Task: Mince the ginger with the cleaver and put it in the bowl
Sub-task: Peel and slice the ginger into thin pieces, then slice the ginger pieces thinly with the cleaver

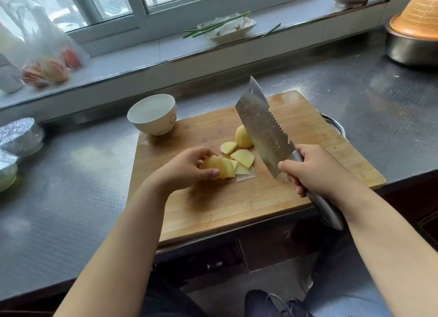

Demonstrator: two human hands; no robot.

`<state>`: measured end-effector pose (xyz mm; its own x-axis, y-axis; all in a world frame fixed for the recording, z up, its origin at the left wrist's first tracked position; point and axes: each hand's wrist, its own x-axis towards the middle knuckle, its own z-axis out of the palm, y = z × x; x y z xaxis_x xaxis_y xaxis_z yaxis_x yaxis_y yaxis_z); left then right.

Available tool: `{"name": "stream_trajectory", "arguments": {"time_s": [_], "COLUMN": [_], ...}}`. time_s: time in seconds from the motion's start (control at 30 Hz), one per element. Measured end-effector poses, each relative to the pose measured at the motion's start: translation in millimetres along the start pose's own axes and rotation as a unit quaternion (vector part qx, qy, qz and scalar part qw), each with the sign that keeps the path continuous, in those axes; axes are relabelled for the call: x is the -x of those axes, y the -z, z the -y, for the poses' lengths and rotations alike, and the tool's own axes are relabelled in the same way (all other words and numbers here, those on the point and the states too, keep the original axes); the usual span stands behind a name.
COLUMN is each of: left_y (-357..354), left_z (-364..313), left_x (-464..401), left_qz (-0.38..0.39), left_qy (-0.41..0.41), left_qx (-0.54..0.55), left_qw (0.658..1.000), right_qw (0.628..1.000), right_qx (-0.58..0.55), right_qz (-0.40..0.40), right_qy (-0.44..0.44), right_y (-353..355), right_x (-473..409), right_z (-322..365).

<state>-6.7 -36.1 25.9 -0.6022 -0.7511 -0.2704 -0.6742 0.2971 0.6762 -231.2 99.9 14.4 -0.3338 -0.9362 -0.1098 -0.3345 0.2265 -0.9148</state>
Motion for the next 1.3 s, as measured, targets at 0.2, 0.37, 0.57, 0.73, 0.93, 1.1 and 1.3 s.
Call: {"name": "stream_trajectory", "arguments": {"time_s": [0.2, 0.37, 0.57, 0.73, 0.93, 1.1, 1.3], "left_y": [-2.2, -15.0, -49.2, -52.8, -70.6, -71.1, -61.1], "left_z": [16.2, 36.6, 37.8, 36.4, 35.3, 28.7, 38.5], "left_x": [19.4, 36.8, 40.1, 44.6, 50.1, 45.0, 47.3], "left_qz": [-0.083, -0.156, -0.213, -0.264, -0.305, -0.297, -0.250], "left_qy": [-0.017, -0.002, -0.052, -0.025, -0.056, -0.040, -0.037], "left_qx": [-0.016, 0.003, 0.040, 0.049, 0.035, 0.047, -0.066], "left_qw": [0.996, 0.988, 0.975, 0.963, 0.950, 0.953, 0.965], "right_qw": [1.000, 0.998, 0.987, 0.980, 0.974, 0.974, 0.976], "right_qx": [0.003, -0.028, -0.002, 0.079, 0.119, 0.117, 0.108], "right_qz": [0.000, 0.057, 0.159, 0.183, 0.193, 0.194, 0.188], "right_qy": [0.009, 0.018, -0.011, -0.005, -0.006, -0.005, -0.022], "right_y": [-2.0, -6.2, -32.4, -56.2, -83.9, -91.9, -80.9], "right_x": [6.1, 14.1, 13.0, 8.6, 5.7, 6.2, 4.3], "right_z": [4.5, 24.2, 49.2, 56.1, 55.6, 57.7, 56.3]}}
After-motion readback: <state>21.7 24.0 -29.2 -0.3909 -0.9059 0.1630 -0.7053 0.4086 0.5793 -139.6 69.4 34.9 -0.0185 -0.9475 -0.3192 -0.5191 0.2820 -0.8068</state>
